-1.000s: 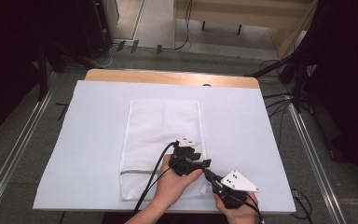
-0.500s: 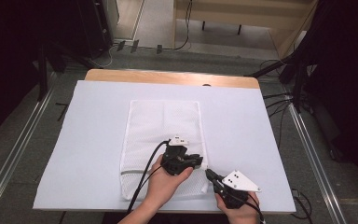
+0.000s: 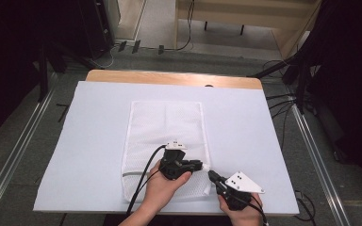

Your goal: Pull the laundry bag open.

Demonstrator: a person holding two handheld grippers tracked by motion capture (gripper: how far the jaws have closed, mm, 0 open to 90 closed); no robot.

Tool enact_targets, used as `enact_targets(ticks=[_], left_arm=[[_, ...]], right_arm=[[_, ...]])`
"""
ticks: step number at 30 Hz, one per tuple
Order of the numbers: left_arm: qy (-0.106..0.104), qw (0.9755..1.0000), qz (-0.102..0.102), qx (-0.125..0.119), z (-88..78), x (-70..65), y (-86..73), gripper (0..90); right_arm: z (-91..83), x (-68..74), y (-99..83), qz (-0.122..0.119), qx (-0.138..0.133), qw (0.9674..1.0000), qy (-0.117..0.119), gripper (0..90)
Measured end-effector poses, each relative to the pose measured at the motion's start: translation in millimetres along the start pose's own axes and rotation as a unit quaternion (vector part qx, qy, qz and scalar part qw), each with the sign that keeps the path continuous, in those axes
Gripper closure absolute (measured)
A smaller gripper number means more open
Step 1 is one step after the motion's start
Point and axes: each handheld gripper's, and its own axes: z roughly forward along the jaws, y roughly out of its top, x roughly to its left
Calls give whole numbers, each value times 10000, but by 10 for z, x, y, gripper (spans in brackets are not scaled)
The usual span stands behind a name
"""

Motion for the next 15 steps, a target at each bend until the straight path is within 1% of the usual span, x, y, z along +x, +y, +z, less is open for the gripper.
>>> enact_targets(ticks=[3, 8, 11, 12, 15], left_arm=[[-15, 10000, 22, 16, 7, -6, -10, 826], [-88, 9999, -20, 109, 46, -9, -41, 825], [-114, 9999, -62, 110, 46, 17, -51, 858], [-179, 9997, -107, 90, 40, 36, -54, 865], [-183, 9997, -61, 127, 32, 48, -61, 877]], right_arm=[[-2, -5, 0, 8, -8, 10000, 3, 900], [-11, -2, 4, -2, -19, 10000, 5, 900], [-15, -3, 5, -2, -19, 10000, -7, 900], [-15, -8, 6, 5, -10, 10000, -21, 900], [-19, -5, 14, 13, 1, 10000, -41, 900]])
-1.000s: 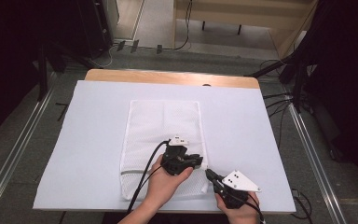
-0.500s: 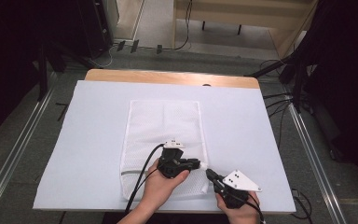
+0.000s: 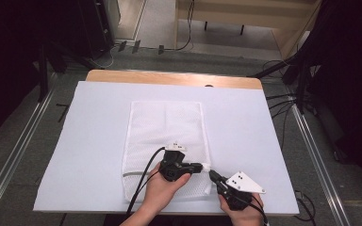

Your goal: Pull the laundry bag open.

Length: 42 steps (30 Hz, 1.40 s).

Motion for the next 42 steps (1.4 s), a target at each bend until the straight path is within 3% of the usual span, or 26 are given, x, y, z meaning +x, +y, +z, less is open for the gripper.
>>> enact_targets(ticks=[9, 21, 29, 39, 42], left_arm=[[112, 9998, 175, 24, -13, 12, -27, 880], [304, 9994, 139, -31, -150, 149, -82, 880], [553, 9983, 17, -156, -433, 349, -157, 880], [789, 9966, 17, -247, -783, 507, -263, 880], [905, 9954, -105, -303, -963, 623, -351, 880]], right_arm=[[-35, 23, 38, -32, 37, 10000, -52, 900], [-67, 11, 57, -57, 30, 9999, -127, 900], [-95, 1, 61, -30, 11, 9999, -154, 900], [-108, 24, 66, -55, 4, 9999, -164, 900], [-119, 8, 64, -32, 13, 9998, -191, 900]])
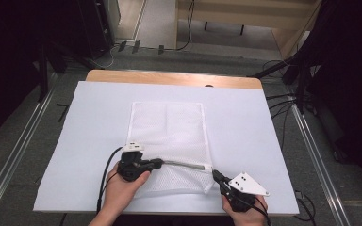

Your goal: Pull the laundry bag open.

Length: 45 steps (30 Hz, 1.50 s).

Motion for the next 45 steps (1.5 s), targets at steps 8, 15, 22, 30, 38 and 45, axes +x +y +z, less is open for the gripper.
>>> enact_targets(ticks=[8, 15, 22, 30, 38, 45], left_arm=[[199, 9995, -245, -99, -310, 282, -186, 880], [377, 9985, -357, -183, -479, 445, -270, 880], [456, 9976, -472, -219, -607, 553, -358, 880], [703, 9964, -402, -251, -699, 599, -402, 880], [1002, 9886, -228, -1099, -839, 561, -463, 478], [1487, 9779, -223, -1454, -986, 597, -470, 123]], right_arm=[[1, 13, -1, -31, 9, 10000, 5, 900], [0, 19, -5, -66, 46, 10000, -26, 900], [-3, -12, -12, -25, 56, 10000, -45, 900], [-10, 20, 3, -74, 38, 10000, 19, 900], [-29, 24, 16, -68, -69, 9998, 157, 900], [-12, -17, -22, 146, -98, 9993, 318, 824]])
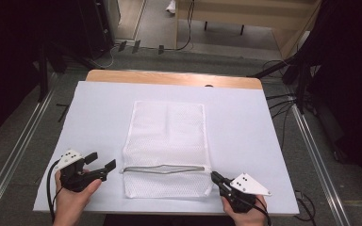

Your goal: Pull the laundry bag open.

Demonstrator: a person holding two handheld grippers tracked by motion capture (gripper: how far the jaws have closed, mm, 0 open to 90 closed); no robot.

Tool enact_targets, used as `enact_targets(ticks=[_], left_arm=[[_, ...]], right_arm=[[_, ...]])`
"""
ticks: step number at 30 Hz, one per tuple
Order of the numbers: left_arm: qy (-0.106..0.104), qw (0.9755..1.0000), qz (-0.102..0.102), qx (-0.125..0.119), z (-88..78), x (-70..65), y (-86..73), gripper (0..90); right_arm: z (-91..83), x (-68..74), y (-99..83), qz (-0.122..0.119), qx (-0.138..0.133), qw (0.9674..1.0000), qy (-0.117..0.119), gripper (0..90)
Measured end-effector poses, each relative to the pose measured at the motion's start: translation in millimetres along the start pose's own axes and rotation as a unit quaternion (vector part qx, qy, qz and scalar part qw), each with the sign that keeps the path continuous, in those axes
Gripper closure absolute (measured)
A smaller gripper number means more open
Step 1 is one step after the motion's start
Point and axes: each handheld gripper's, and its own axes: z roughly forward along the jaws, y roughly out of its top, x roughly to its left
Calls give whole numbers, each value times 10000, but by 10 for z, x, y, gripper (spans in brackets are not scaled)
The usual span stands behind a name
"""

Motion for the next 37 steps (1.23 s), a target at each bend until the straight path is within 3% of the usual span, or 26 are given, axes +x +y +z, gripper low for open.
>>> enact_targets(ticks=[2, 4, 6, 7, 8, 9, 13, 15, 17, 18, 20, 23, 29, 37], left_arm=[[-5, 9999, 75, -102, -35, 32, 7, 85], [-216, 9993, 236, -181, -71, 74, 4, 16], [-219, 9990, 268, -269, -101, 104, -2, 4], [-190, 9987, 351, -311, -116, 119, -4, 3], [-157, 9985, 405, -326, -124, 124, -6, 3], [-98, 9980, 505, -362, -139, 137, -11, 3], [-80, 9982, 502, -327, -131, 161, -20, 1], [-29, 9981, 553, -259, -104, 186, -34, 0], [0, 9979, 604, -244, -102, 195, -37, 0], [11, 9977, 632, -245, -102, 200, -39, 0], [20, 9971, 699, -288, -108, 210, -41, 0], [56, 9970, 729, -271, -111, 238, -40, 0], [126, 9973, 682, -252, -108, 274, -48, 0], [190, 9975, 673, -129, -83, 308, -58, 0]], right_arm=[[-3, -30, 1, 42, -86, 10000, -10, 640], [-19, -77, 22, 34, -132, 9999, -84, 480], [-45, -152, 45, 130, -157, 9997, -114, 392], [-73, -260, 58, 259, -149, 9995, -42, 311], [-73, -260, 58, 259, -149, 9995, -42, 311], [-99, -353, 63, 302, -79, 9995, -58, 236], [-173, -519, 58, 380, -35, 9990, -236, 165], [-253, -652, 51, 427, -96, 9979, -482, 144], [-282, -699, 47, 471, -113, 9972, -573, 143], [-330, -806, 29, 522, -148, 9962, -685, 143], [-353, -857, 16, 534, -167, 9958, -731, 143], [-441, -1040, -43, 607, -204, 9938, -905, 143], [-539, -1233, -124, 764, -257, 9903, -1136, 143], [-544, -1283, -155, 815, -207, 9889, -1228, 143]])
